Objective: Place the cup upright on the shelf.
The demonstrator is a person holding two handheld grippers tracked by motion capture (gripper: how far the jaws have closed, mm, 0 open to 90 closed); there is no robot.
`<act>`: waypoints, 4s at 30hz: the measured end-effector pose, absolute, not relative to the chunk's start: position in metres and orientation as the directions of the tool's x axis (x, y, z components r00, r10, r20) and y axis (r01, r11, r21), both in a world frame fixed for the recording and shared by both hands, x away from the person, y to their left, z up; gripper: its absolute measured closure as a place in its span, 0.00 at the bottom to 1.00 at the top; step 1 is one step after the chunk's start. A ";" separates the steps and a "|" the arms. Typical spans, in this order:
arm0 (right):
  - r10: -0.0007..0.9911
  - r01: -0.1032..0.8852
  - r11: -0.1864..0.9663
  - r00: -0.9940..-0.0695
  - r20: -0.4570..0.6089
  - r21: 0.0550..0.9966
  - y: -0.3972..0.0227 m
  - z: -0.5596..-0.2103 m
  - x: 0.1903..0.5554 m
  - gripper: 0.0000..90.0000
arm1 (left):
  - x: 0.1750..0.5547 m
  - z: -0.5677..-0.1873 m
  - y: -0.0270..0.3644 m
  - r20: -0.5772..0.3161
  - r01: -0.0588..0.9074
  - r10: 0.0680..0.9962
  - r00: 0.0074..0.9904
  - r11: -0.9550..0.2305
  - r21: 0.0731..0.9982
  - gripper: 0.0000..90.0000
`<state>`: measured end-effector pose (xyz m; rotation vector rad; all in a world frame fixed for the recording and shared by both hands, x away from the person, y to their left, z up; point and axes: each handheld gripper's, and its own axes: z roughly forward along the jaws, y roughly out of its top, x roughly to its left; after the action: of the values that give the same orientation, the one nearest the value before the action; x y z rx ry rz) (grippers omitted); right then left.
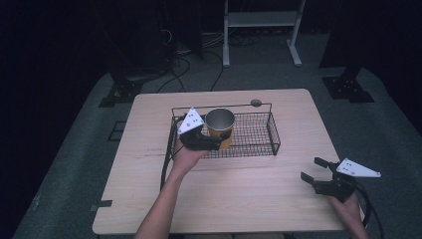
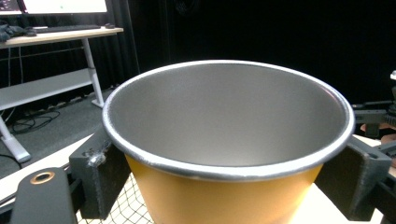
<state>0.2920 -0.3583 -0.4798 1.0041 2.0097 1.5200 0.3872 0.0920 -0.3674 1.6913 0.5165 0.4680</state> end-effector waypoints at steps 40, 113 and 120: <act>0.752 0.284 0.142 -0.654 0.083 0.948 -0.358 -0.480 0.292 0.16 | 0.451 -0.366 0.075 0.030 0.077 0.510 0.859 -0.189 0.979 0.15; 0.750 0.286 0.143 -0.656 0.085 0.947 -0.358 -0.480 0.292 0.16 | 0.499 -0.425 0.056 -0.015 0.185 0.356 0.934 -0.451 0.873 0.13; 0.750 0.286 0.144 -0.656 0.084 0.947 -0.358 -0.480 0.292 0.16 | 0.499 -0.425 0.057 -0.018 0.186 0.355 0.935 -0.444 0.876 0.11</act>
<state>0.2921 -0.3581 -0.4798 0.9917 2.0170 1.5231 0.4987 0.0571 -0.4246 2.0427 0.3868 0.2035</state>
